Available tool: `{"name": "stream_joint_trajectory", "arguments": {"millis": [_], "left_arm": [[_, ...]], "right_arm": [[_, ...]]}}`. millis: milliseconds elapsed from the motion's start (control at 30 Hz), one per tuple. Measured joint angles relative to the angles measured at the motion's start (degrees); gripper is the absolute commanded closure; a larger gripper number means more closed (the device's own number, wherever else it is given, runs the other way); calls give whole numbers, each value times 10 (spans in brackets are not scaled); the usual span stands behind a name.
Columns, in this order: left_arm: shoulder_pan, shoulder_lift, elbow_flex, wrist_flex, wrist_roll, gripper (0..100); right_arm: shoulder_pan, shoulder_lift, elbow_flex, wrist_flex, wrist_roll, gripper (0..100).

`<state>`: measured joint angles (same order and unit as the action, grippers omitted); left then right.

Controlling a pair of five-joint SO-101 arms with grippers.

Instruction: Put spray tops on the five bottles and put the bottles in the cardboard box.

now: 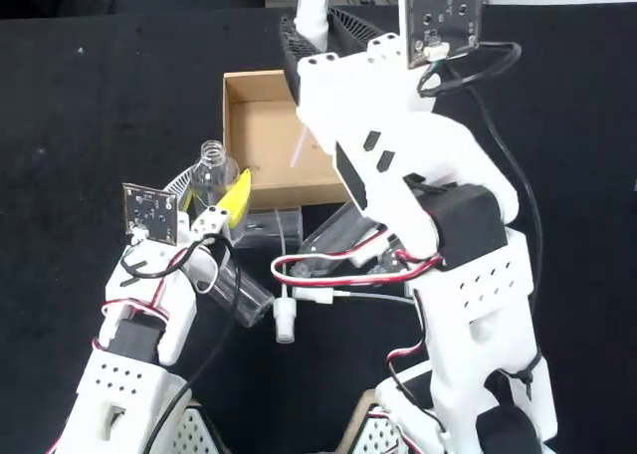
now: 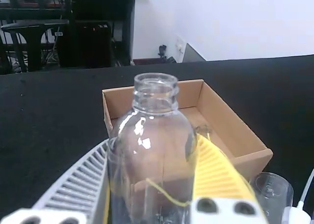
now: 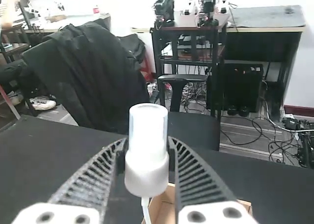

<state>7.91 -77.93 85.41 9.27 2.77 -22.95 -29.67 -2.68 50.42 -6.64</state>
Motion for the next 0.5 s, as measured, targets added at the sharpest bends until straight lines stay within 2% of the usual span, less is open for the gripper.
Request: {"name": "stream_joint_trajectory", "arguments": {"millis": [200, 367, 500], "left_arm": [[4, 0, 37, -31, 0, 960], [29, 0, 98, -156, 0, 962], [31, -2, 108, -248, 0, 963]], "right_arm": [[-39, 0, 2, -20, -5, 970], [-47, -1, 5, -20, -57, 970], [-45, -42, 15, -20, -69, 967]]}}
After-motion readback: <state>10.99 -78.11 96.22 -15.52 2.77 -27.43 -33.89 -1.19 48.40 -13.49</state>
